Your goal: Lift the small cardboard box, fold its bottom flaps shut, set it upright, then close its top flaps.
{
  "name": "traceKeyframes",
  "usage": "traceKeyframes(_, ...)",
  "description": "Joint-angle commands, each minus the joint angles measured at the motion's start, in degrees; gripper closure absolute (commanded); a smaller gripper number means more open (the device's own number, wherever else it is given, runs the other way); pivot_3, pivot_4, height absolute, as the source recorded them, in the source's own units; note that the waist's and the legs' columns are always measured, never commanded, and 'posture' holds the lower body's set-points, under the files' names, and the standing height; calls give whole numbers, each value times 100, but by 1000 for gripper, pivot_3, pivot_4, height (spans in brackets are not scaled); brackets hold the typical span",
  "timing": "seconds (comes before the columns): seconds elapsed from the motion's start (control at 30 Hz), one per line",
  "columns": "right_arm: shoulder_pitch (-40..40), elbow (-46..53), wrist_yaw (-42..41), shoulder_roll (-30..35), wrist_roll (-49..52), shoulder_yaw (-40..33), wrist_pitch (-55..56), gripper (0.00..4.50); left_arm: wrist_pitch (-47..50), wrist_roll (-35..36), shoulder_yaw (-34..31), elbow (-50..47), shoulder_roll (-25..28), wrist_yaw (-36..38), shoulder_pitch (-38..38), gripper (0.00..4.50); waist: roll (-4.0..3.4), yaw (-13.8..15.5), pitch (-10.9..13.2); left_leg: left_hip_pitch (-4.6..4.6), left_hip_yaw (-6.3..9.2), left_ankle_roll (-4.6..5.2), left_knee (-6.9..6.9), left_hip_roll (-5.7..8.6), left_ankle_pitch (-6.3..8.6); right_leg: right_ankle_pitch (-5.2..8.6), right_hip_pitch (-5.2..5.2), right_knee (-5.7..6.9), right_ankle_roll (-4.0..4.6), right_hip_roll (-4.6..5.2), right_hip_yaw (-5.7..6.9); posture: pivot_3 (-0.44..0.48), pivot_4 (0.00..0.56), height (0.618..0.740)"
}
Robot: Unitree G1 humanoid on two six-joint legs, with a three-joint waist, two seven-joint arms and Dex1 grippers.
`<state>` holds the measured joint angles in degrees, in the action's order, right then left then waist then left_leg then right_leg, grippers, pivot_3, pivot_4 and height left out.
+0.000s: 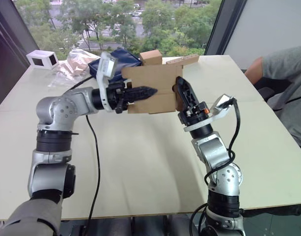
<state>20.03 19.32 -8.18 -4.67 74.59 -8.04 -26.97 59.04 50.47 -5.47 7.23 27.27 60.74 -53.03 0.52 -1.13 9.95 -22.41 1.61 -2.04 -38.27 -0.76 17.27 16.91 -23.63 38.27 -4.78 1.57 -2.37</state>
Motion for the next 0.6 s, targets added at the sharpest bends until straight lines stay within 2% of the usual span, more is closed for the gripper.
traceKeyframes(0.03, 173, 130, 10, -100, -79, 140, 56, 1729, -197, 8, -95, -142, -67, -58, -34, 4500, 0, -2, 0, 0, 0, 0, 0, 0, 0, 0, 0, 0, 0, 0, 0, 0, 150, 740)
traceKeyframes(0.37, 38, 330, -204, -92, -133, 581, -278, 1729, -308, -5, -154, -51, -270, -295, -80, 4500, 0, -5, 0, 0, 0, -1, 1, 0, 0, 0, -2, 1, 0, 0, 0, 0, 150, 740)
traceKeyframes(0.6, -111, 364, -206, 127, -71, 284, -240, 1729, -240, 8, -174, -16, -150, -171, -120, 4500, 0, -4, 0, 0, 0, -1, 1, 0, 0, 0, -1, 0, 0, 0, 0, 0, 150, 740)
